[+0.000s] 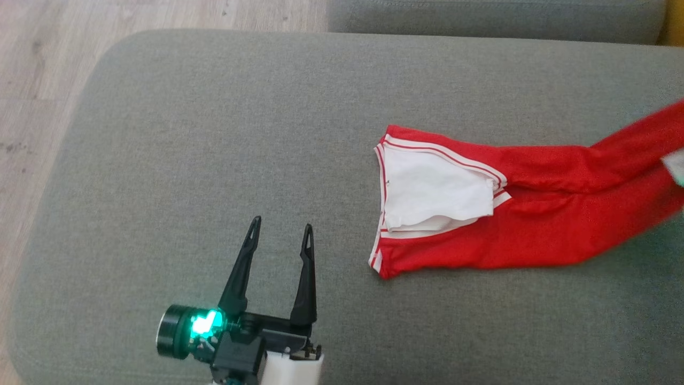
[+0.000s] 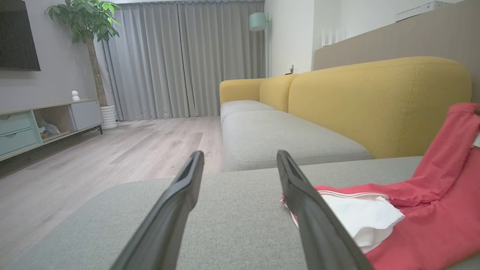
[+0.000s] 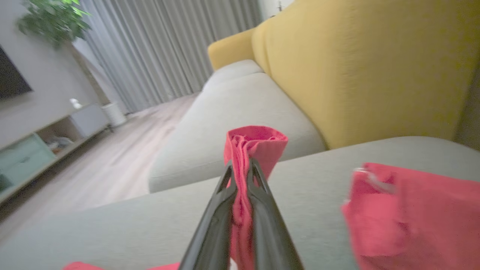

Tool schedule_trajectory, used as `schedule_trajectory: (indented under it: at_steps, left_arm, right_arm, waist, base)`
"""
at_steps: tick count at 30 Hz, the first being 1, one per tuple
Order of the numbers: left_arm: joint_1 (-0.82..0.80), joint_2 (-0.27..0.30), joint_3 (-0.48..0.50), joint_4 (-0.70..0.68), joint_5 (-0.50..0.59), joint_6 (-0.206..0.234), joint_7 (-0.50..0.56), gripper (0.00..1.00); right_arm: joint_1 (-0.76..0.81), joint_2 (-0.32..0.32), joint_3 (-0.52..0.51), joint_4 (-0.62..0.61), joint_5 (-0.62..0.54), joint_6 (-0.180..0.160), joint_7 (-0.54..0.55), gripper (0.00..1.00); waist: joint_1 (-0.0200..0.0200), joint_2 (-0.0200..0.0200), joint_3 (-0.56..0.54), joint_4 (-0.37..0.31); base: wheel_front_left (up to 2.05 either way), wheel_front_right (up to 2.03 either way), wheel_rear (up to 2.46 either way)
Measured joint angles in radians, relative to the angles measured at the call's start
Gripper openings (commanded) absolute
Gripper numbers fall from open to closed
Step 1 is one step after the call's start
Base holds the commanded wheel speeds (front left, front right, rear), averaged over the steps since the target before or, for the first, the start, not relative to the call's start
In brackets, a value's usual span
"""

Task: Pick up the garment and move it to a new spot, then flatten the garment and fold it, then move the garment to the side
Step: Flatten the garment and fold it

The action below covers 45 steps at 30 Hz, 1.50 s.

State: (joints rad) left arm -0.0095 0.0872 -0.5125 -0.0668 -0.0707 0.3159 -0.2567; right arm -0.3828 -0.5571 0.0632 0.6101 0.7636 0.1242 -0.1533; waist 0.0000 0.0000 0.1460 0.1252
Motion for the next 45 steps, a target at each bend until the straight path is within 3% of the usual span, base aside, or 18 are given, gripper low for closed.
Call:
schedule_trajectory:
  at_steps: [4,9,18,19,20,21,29,32,37,42,45]
  left_arm:
    - [0.005,-0.001,0.005,0.008,0.0,-0.011,0.0,1.0]
    - [0.02,-0.002,0.007,0.022,0.0,-0.036,0.0,1.0]
    - [0.018,-0.006,0.018,0.033,0.01,-0.069,0.0,1.0]
    - [0.018,-0.007,0.018,0.034,0.01,-0.07,0.0,1.0]
    - [0.018,-0.007,0.019,0.035,0.01,-0.07,0.0,1.0]
    - [0.018,-0.008,0.019,0.036,0.01,-0.07,0.0,1.0]
    - [0.018,-0.015,0.03,0.05,0.01,-0.07,0.0,1.0]
    - [0.019,-0.016,0.038,0.053,0.007,-0.07,0.0,1.0]
    - [0.031,-0.019,0.067,0.062,-0.015,-0.073,0.0,1.0]
    - [0.087,-0.022,0.109,0.094,-0.061,-0.089,0.0,1.0]
    - [0.105,-0.024,0.137,0.102,-0.095,-0.097,0.0,1.0]
  right_arm:
    - [0.003,0.104,0.037,-0.178,0.023,0.0,0.062,0.0]
    - [0.015,0.257,0.093,-0.302,0.021,0.0,0.138,0.0]
    - [0.015,0.466,0.193,-0.262,-0.072,0.0,0.177,0.0]
    - [0.015,0.474,0.207,-0.247,-0.072,0.0,0.188,0.04]
    - [0.015,0.479,0.225,-0.228,-0.072,0.0,0.197,0.87]
    - [0.015,0.484,0.236,-0.209,-0.077,0.0,0.199,1.0]
    - [0.012,0.484,0.283,-0.235,-0.08,0.0,0.154,1.0]
    - [0.016,0.44,0.273,-0.271,-0.121,0.0,0.094,1.0]
    - [0.123,0.351,0.208,-0.292,-0.132,0.0,-0.032,1.0]
    - [0.308,0.339,0.114,-0.296,-0.162,0.0,-0.095,1.0]
    - [0.38,0.342,0.056,-0.341,-0.263,0.0,-0.095,1.0]
  waist:
    - [0.0,0.0,-0.015,-0.002]
    - [0.0,0.0,-0.02,0.021]
    - [0.0,0.0,-0.02,0.099]
    - [0.0,0.0,-0.02,0.105]
    - [0.0,0.0,-0.02,0.109]
    - [0.0,0.0,-0.02,0.112]
    - [0.0001,0.0,-0.033,0.098]
    - [0.0001,0.0,-0.051,0.077]
    - [0.0001,0.0,-0.094,0.036]
    - [-0.0001,0.0,-0.151,-0.012]
    - [-0.0001,0.0,-0.171,-0.036]
  base:
    - [0.0,0.0,0.0]
    - [0.0,0.0,0.0]
    - [0.0,0.0,0.0]
    - [0.0,0.0,0.0]
    - [0.0,0.0,0.0]
    - [0.0,0.0,0.0]
    - [0.0,0.0,0.0]
    - [0.0,0.0,0.0]
    - [0.0,0.0,0.0]
    - [0.0,0.0,0.0]
    - [0.0,0.0,0.0]
